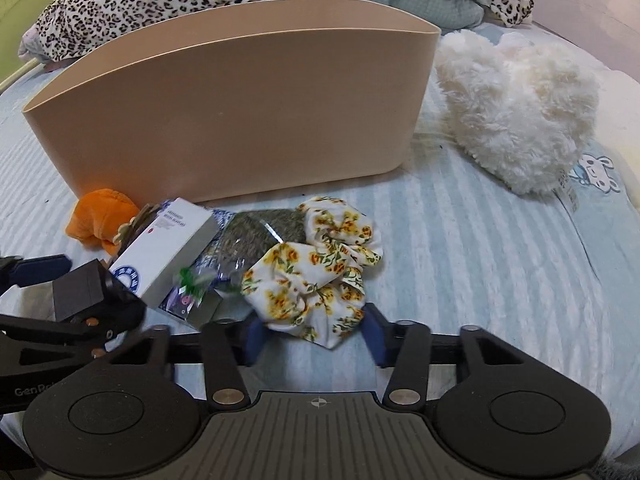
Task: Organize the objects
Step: 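Grasp the black box with left tool while right tool grasps floral scrunchie, drop both in basket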
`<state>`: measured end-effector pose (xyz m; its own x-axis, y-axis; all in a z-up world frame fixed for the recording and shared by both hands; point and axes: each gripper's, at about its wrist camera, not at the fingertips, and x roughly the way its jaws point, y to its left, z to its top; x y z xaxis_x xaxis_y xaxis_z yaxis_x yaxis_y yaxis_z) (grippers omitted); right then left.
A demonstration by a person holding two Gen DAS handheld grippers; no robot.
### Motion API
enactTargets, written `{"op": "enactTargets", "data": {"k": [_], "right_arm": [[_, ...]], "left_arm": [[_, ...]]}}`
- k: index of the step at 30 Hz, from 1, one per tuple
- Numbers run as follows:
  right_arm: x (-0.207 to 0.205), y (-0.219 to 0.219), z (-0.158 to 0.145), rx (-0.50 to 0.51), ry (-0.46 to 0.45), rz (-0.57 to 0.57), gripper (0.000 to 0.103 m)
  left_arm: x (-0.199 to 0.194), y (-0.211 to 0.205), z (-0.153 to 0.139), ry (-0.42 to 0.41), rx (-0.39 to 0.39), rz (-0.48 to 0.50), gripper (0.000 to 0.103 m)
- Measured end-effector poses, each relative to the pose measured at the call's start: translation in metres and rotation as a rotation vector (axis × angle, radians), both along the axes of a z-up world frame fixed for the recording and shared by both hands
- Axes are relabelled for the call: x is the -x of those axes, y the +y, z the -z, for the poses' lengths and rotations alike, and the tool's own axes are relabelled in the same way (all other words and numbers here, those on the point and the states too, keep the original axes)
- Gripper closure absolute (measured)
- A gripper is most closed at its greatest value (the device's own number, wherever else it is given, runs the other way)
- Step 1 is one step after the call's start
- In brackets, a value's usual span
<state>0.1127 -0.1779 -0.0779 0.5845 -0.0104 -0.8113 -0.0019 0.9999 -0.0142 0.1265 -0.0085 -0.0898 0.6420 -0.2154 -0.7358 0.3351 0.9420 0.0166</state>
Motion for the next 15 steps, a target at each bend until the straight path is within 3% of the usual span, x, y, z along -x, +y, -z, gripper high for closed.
{"op": "enactTargets", "data": {"k": [1, 3, 6, 15], "right_arm": [[0.001, 0.0, -0.001, -0.002, -0.002, -0.001, 0.079], [0.002, -0.001, -0.001, -0.019, -0.001, 0.0, 0.087], [0.006, -0.003, -0.003, -0.031, 0.0, 0.003, 0.093], [0.024, -0.017, -0.02, -0.064, -0.034, 0.044, 0.095]], "left_arm": [[0.001, 0.0, 0.0, -0.001, 0.002, 0.007, 0.044], [0.002, -0.002, 0.0, 0.005, -0.003, 0.015, 0.052], [0.007, -0.002, -0.001, 0.008, -0.015, 0.021, 0.055], [0.025, 0.011, -0.011, 0.037, 0.003, -0.026, 0.055]]}}
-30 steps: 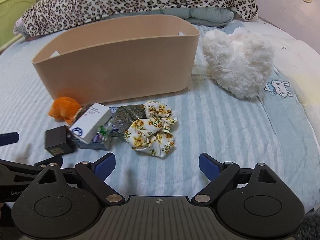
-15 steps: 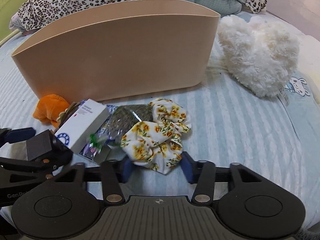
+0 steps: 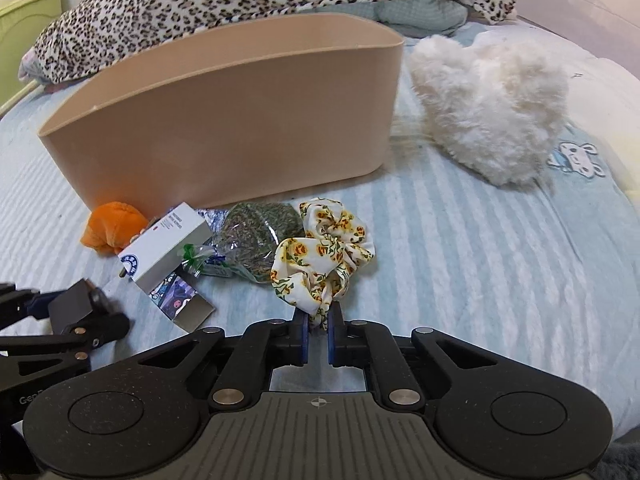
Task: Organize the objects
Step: 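Grasp the black box with left tool while right tool grasps floral scrunchie, drop both in basket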
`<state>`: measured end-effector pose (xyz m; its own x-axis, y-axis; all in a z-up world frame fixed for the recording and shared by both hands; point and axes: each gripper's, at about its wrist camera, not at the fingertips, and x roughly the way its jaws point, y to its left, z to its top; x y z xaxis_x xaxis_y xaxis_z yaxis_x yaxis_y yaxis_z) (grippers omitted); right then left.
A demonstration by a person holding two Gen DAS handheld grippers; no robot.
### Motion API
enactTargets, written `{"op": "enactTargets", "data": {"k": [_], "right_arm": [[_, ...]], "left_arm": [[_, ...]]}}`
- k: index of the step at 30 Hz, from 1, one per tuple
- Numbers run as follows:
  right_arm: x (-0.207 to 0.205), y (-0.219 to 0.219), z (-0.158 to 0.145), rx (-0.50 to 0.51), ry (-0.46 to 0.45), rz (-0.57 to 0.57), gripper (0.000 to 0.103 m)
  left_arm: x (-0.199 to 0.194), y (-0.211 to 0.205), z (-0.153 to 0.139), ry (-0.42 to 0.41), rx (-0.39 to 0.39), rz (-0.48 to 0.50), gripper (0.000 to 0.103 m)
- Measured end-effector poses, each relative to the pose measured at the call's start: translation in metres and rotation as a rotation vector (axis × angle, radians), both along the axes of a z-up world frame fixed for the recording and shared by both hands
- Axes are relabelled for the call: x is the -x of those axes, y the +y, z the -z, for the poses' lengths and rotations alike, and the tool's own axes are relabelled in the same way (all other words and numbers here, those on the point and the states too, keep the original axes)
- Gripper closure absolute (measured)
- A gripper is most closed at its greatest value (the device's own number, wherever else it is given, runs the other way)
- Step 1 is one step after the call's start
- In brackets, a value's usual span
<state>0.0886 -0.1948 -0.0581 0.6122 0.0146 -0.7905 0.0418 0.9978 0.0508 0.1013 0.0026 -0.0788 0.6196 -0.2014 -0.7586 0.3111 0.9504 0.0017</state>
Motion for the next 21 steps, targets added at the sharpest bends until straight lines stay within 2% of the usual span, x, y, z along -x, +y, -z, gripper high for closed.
{"op": "enactTargets", "data": {"k": [10, 17, 21], "right_arm": [[0.009, -0.008, -0.057, -0.024, -0.133, 0.012, 0.095], [-0.012, -0.004, -0.096, -0.033, -0.238, 0.003, 0.095], [-0.034, 0.002, -0.111, -0.048, -0.283, -0.005, 0.095]], "left_arm": [[0.002, 0.016, -0.061, -0.145, 0.04, -0.092, 0.055], [-0.023, 0.015, -0.108, -0.27, 0.032, -0.115, 0.055], [-0.052, 0.007, -0.124, -0.307, 0.027, -0.114, 0.055]]}}
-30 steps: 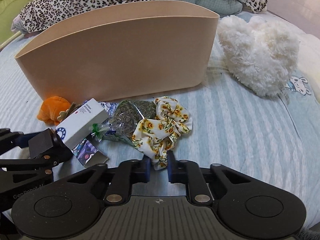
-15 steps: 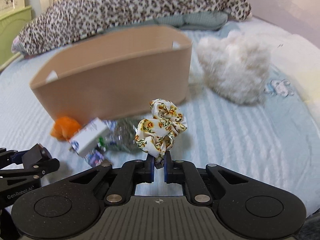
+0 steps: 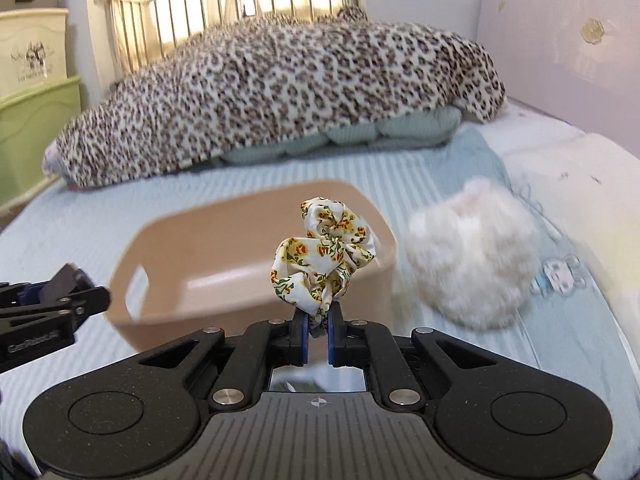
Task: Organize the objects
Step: 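Grasp the black box with left tool while right tool grasps floral scrunchie, drop both in basket, then reach left tool to orange cloth while right tool reaches green herb bag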
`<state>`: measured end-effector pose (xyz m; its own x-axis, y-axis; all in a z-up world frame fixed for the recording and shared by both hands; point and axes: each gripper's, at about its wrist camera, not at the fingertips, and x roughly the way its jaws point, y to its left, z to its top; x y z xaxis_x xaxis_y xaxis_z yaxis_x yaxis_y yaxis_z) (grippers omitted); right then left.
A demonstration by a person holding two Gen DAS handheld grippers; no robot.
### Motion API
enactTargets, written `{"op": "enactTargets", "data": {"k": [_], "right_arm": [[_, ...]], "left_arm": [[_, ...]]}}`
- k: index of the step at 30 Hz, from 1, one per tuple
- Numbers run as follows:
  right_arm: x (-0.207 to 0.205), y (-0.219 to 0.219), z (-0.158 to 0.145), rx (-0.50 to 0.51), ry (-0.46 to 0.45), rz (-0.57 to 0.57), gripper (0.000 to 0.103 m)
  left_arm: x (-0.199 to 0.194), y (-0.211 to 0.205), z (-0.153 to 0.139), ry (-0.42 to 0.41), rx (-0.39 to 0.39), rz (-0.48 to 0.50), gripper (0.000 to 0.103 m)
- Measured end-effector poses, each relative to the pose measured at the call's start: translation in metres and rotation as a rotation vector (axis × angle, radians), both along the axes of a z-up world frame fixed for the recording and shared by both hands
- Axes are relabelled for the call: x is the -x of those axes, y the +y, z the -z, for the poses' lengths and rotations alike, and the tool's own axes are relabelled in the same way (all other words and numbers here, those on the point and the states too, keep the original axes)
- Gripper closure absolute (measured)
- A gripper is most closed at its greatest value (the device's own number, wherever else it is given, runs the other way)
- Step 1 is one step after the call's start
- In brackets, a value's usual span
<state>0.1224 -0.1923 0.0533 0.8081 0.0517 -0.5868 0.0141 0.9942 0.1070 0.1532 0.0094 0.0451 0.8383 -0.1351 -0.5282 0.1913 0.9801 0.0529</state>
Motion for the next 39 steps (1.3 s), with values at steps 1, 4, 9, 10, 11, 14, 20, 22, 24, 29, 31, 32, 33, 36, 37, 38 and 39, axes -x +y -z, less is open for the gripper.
{"op": "enactTargets", "data": {"k": [1, 4, 9, 10, 11, 14, 20, 22, 24, 29, 31, 32, 33, 36, 37, 38, 39], "right_arm": [[-0.006, 0.003, -0.002, 0.006, -0.006, -0.004, 0.095], [-0.025, 0.009, -0.003, 0.022, -0.013, -0.016, 0.095], [-0.061, 0.02, 0.012, 0.055, 0.025, -0.006, 0.095], [-0.065, 0.022, 0.017, 0.063, 0.036, -0.007, 0.095], [-0.072, 0.022, 0.022, 0.065, 0.052, -0.012, 0.095], [-0.089, 0.023, 0.036, 0.073, 0.099, -0.02, 0.095], [-0.101, 0.023, 0.048, 0.099, 0.139, -0.023, 0.092], [-0.097, 0.023, 0.045, 0.102, 0.126, -0.013, 0.071], [-0.092, 0.021, 0.039, 0.097, 0.111, -0.006, 0.063], [-0.071, 0.024, 0.018, 0.135, 0.056, 0.004, 0.047], [-0.062, 0.025, 0.009, 0.131, 0.042, 0.0, 0.036], [-0.057, 0.025, 0.005, 0.13, 0.038, -0.003, 0.033], [-0.051, 0.025, 0.002, 0.131, 0.036, -0.006, 0.03], [-0.034, 0.027, -0.004, 0.15, 0.031, -0.017, 0.024], [-0.028, 0.027, -0.005, 0.154, 0.034, -0.022, 0.023], [-0.024, 0.027, -0.005, 0.157, 0.037, -0.025, 0.022], [-0.019, 0.027, -0.005, 0.16, 0.044, -0.03, 0.02]], "left_arm": [[-0.009, -0.003, -0.002, -0.002, -0.005, -0.002, 0.055], [-0.036, -0.014, -0.002, 0.01, -0.029, -0.008, 0.055], [-0.08, -0.027, 0.023, 0.09, -0.058, -0.025, 0.055], [-0.086, -0.028, 0.029, 0.105, -0.068, -0.028, 0.055], [-0.091, -0.029, 0.034, 0.116, -0.077, -0.029, 0.055], [-0.101, -0.029, 0.053, 0.159, -0.091, -0.029, 0.055], [-0.104, -0.027, 0.073, 0.186, -0.117, -0.01, 0.055], [-0.102, -0.024, 0.07, 0.187, -0.082, -0.01, 0.049], [-0.099, -0.019, 0.062, 0.171, -0.036, -0.033, 0.032], [-0.08, -0.014, 0.04, 0.126, -0.024, -0.047, 0.022], [-0.069, -0.011, 0.032, 0.108, -0.019, -0.057, 0.011], [-0.065, -0.009, 0.027, 0.1, -0.016, -0.056, 0.01], [-0.059, -0.008, 0.024, 0.095, -0.014, -0.054, 0.01], [-0.042, -0.002, 0.018, 0.095, -0.017, -0.06, 0.01], [-0.037, 0.0, 0.016, 0.095, -0.016, -0.062, 0.01], [-0.032, 0.002, 0.014, 0.097, -0.013, -0.065, 0.009], [-0.026, 0.004, 0.014, 0.099, -0.008, -0.068, 0.007]]}}
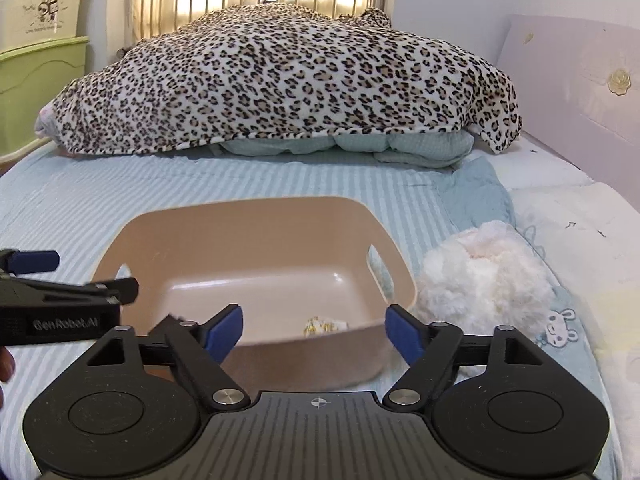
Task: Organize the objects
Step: 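Reach left tool to orange cloth while right tool reaches green herb bag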
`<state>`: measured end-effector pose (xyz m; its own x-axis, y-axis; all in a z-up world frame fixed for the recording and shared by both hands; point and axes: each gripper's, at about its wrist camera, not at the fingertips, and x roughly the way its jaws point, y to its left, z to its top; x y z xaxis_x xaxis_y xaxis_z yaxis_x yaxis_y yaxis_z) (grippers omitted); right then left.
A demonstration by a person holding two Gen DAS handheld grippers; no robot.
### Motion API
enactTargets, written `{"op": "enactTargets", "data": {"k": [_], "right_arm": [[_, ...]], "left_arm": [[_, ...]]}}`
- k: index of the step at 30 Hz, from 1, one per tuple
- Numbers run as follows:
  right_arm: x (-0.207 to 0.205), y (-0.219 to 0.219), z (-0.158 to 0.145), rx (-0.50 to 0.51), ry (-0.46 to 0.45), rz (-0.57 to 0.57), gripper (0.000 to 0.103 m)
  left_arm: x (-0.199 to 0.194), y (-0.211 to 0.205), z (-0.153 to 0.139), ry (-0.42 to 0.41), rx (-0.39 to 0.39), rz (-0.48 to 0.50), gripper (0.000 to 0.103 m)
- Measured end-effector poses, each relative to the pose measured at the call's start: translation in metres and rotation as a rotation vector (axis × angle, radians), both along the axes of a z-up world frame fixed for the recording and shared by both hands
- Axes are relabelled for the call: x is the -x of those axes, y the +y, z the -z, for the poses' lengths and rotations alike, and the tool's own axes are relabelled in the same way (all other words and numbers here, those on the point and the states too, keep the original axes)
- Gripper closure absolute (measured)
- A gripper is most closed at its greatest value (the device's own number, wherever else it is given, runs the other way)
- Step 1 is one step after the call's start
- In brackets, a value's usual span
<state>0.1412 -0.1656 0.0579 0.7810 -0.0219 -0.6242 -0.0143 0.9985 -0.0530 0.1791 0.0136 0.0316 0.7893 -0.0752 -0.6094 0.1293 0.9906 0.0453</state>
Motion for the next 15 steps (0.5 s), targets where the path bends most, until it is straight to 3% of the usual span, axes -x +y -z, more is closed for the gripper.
{"op": "enactTargets", "data": {"k": [6, 15], "right_arm": [[0.022, 0.005, 0.018, 0.051, 0.07, -0.028, 0.011], [0.027, 0.003, 0.066, 0.077, 0.225, -0.046, 0.01]], "left_arm": [[0.027, 0.005, 0.003, 0.024, -0.027, 0.006, 0.007], [0.034, 0.005, 0.039, 0.132, -0.032, 0.044, 0.007]]}}
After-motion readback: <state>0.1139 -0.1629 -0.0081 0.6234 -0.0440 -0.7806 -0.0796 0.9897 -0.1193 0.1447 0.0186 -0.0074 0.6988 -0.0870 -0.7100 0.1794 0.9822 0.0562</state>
